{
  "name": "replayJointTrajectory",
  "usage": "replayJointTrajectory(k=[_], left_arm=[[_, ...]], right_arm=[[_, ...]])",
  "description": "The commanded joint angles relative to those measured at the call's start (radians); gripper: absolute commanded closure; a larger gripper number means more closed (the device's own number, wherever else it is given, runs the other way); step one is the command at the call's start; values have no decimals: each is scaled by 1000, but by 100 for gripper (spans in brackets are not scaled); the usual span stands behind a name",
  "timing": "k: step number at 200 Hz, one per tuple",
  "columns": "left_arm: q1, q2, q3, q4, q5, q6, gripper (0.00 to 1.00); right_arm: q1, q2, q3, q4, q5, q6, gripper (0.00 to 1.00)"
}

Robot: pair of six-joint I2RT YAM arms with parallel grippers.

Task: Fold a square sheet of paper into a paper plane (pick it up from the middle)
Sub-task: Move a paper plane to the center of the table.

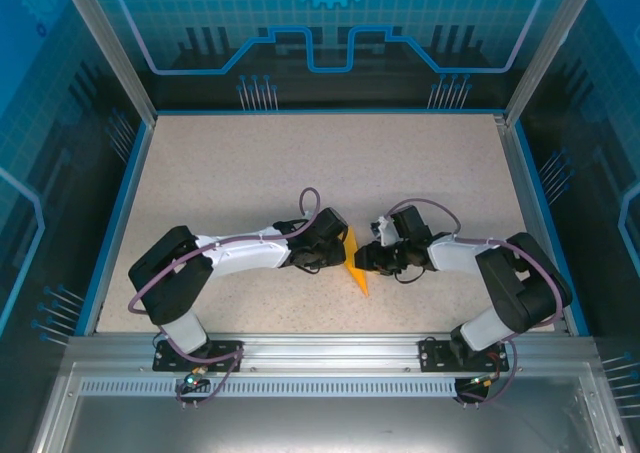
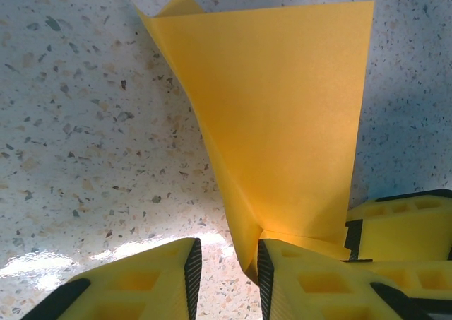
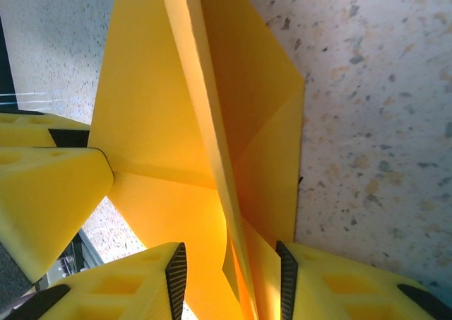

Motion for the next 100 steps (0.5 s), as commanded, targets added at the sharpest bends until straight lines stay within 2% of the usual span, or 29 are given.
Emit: replayJointTrajectory(k=[1, 31, 51, 100], left_arm=[[-2, -11, -9, -18, -21, 11, 69], [-1, -26, -25, -4, -23, 7, 69], [-1, -31, -30, 4, -22, 5, 70], [-1, -34, -37, 8, -19, 1, 71]], right_arm=[[24, -25, 16, -13, -3, -22, 62], [47, -42, 19, -44, 28, -33, 65], [77, -35, 41, -111, 101, -52, 68], [139, -16, 69, -162, 183, -66, 74]])
